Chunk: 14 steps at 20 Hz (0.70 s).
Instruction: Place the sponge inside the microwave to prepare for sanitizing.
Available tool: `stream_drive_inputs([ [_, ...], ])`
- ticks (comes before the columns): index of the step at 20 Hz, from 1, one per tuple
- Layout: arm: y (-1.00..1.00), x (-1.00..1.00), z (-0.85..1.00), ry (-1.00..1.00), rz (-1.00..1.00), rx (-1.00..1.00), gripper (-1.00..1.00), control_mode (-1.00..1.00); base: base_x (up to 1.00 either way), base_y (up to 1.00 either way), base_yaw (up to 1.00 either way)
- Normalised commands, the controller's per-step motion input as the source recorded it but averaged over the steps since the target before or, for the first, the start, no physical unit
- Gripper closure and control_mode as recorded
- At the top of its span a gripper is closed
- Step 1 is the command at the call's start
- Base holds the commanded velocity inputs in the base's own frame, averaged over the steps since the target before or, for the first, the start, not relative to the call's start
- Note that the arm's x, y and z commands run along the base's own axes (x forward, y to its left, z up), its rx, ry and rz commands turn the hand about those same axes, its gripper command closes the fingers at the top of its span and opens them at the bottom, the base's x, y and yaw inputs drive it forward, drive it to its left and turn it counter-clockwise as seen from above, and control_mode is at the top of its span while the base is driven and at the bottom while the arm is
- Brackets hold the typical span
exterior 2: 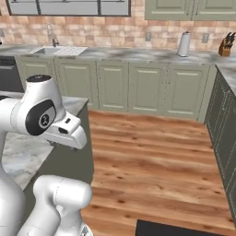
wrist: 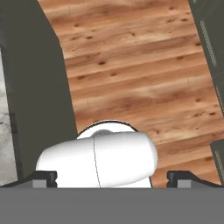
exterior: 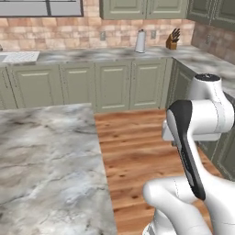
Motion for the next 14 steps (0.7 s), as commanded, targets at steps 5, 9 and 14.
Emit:
stream_drive_inputs([
  [5,0.0,0.0,0.0,0.0,0.0,0.0,-1.0,1.0,1.0,0.94,-0.2],
  [9,0.0,0.0,0.0,0.0,0.0,0.0,-1.0,1.0,1.0,0.55,-0.12],
  [14,0.0,0.0,0.0,0.0,0.0,0.0,-1.0,1.0,0.4,0.36,-0.07],
])
